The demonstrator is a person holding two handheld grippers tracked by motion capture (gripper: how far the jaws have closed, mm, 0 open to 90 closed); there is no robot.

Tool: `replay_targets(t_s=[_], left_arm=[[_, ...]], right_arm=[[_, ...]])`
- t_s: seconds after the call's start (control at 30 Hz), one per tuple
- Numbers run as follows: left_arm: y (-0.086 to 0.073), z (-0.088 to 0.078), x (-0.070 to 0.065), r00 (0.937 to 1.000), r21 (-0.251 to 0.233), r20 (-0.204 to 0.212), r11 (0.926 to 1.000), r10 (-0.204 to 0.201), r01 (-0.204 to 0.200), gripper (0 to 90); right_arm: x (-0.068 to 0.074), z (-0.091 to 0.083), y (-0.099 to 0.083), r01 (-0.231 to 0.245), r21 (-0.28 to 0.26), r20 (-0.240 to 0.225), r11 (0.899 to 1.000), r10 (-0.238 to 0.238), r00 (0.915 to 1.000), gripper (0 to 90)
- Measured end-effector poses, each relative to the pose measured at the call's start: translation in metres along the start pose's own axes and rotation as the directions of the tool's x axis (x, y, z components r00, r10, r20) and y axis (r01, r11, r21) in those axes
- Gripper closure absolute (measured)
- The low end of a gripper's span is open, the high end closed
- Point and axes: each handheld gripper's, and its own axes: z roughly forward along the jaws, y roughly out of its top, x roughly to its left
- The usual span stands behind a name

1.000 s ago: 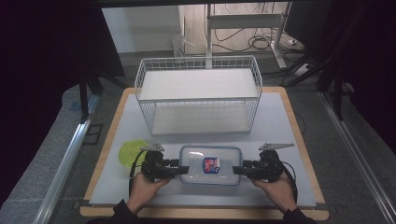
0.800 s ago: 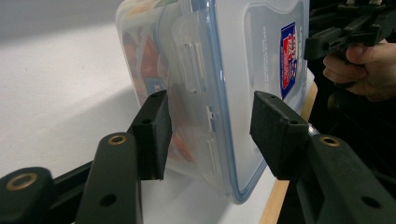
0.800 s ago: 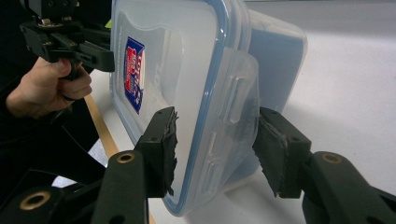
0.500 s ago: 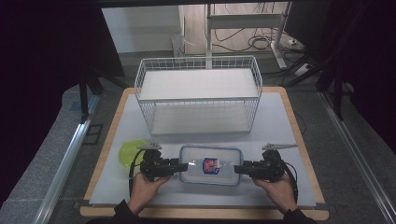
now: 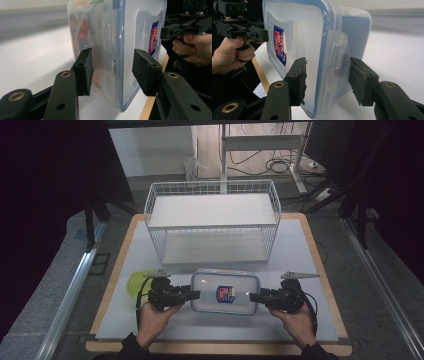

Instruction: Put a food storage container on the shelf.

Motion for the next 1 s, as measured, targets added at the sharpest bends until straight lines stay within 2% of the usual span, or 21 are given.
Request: replay_targets(t_s=[0.17,0.33,0.67,0.9,1.0], left_arm=[[0.007,-0.006,-0.005,0.9997,-0.013,-0.009,0.9997,0.023,-0.023,52.4],[0.018,-0.012,-0.011,0.9988,-0.016,-0.024,0.9989,0.043,-0.043,52.7],[0.046,-0.027,-0.016,0.9955,-0.032,-0.064,0.9970,0.069,-0.071,52.2],[0.059,-0.033,-0.015,0.9955,-0.042,-0.063,0.9964,0.071,-0.074,52.0],[0.067,-0.037,-0.014,0.9963,-0.061,-0.056,0.9958,0.065,-0.069,52.0]], right_arm=[[0.004,-0.003,0.008,0.023,-0.022,-0.003,0.999,-0.023,0.9997,49.9],[0.009,-0.008,0.025,0.047,-0.049,-0.006,0.998,-0.047,0.9989,49.6],[0.011,-0.006,0.049,0.030,-0.067,-0.042,0.997,-0.033,0.9986,49.7],[0.014,-0.006,0.064,0.037,-0.077,-0.043,0.996,-0.040,0.9983,49.7],[0.018,-0.008,0.076,0.051,-0.082,-0.035,0.995,-0.054,0.9979,49.7]])
